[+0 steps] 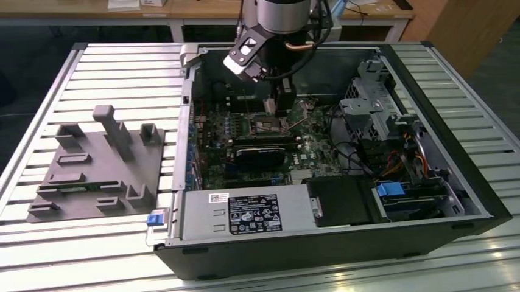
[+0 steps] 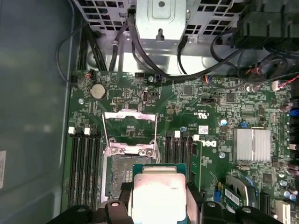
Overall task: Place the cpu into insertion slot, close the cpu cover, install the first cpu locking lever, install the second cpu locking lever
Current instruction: 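Place the cpu into insertion slot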
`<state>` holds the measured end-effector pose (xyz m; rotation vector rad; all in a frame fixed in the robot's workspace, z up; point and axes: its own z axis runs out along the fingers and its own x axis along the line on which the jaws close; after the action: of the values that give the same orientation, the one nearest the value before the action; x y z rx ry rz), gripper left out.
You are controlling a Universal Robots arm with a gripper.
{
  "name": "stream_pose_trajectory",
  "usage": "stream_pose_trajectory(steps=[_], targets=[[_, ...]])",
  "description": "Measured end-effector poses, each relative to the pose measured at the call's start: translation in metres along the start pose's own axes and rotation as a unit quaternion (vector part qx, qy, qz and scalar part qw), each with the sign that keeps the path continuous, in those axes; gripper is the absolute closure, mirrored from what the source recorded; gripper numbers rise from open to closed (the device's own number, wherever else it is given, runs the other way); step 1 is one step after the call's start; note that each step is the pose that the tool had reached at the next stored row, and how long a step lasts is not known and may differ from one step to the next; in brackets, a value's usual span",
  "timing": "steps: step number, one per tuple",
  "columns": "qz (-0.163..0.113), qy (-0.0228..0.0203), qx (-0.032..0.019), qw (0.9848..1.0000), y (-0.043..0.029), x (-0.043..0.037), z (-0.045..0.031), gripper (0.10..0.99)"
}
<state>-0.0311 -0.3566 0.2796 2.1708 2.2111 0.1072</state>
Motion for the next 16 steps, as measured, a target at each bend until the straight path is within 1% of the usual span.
stream_pose_trajectory(steps=[7,16], targets=[[-0.012,0.0009,0.0014,0.9999,-0.0010,0.0009,0.0111,0.545],[-0.008,0.0007,0.0016,1.0000,-0.0024,0.0022,0.0250,0.545]])
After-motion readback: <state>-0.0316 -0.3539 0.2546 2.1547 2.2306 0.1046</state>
